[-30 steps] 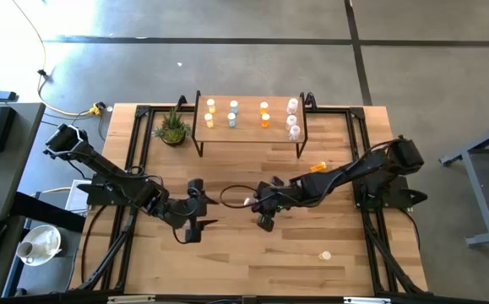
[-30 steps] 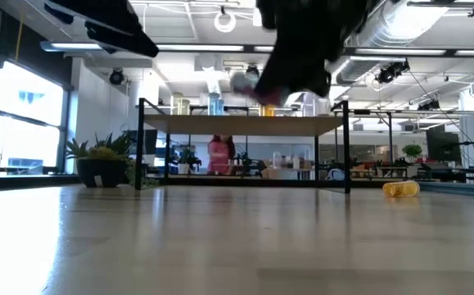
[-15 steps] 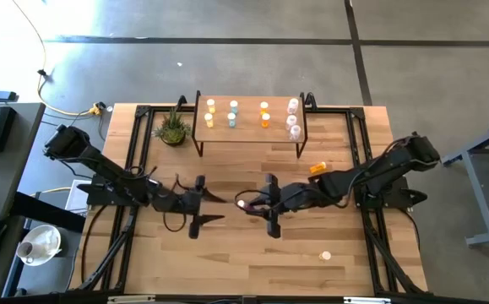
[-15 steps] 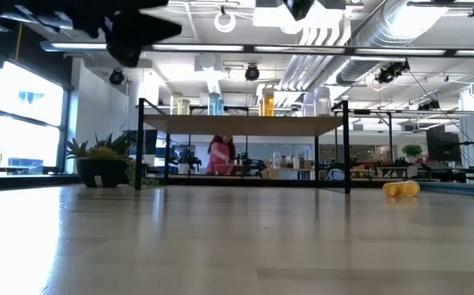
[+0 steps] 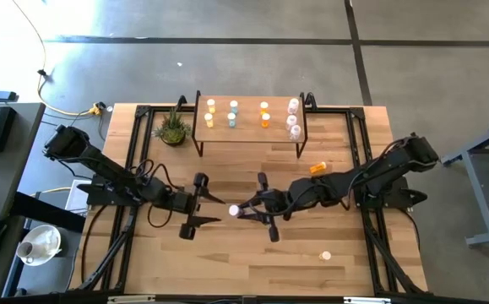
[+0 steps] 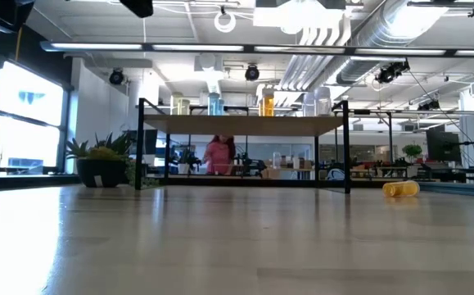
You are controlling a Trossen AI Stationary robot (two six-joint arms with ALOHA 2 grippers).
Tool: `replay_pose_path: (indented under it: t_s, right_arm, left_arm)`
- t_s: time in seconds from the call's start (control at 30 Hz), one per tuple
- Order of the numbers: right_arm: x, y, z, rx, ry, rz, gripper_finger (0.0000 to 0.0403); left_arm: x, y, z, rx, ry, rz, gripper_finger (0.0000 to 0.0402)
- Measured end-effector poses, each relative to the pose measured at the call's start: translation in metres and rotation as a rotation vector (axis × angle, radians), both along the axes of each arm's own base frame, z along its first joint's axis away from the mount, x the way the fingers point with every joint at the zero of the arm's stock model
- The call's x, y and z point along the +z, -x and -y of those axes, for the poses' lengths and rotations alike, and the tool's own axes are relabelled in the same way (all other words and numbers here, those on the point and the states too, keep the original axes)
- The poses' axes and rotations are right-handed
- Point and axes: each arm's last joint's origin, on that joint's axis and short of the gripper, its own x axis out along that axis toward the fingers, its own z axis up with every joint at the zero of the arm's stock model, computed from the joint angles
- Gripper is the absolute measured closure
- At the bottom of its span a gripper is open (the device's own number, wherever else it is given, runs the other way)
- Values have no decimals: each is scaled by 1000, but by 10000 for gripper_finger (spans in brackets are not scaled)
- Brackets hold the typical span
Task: Pick and place medicine bottles onto shelf by color
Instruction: Put the blue pill bottle on the shelf aligned with the other blue pill bottles
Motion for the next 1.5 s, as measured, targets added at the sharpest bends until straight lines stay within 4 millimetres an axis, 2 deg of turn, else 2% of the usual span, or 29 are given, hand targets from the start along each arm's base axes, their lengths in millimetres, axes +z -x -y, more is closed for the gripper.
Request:
replay_pose_path:
  t_s: [0.77,1.3,1.5]
  right_arm:
    - [-52,-43,-7,-10,53,89,324]
    - [-53,-45,-6,-16,52,117,324]
    - [-53,-46,-4,-21,52,117,324]
  left_arm:
    - [2,0,1,-34,9,21,190]
    - [1,0,0,-4,23,12,192]
    - [1,0,0,-4,21,12,226]
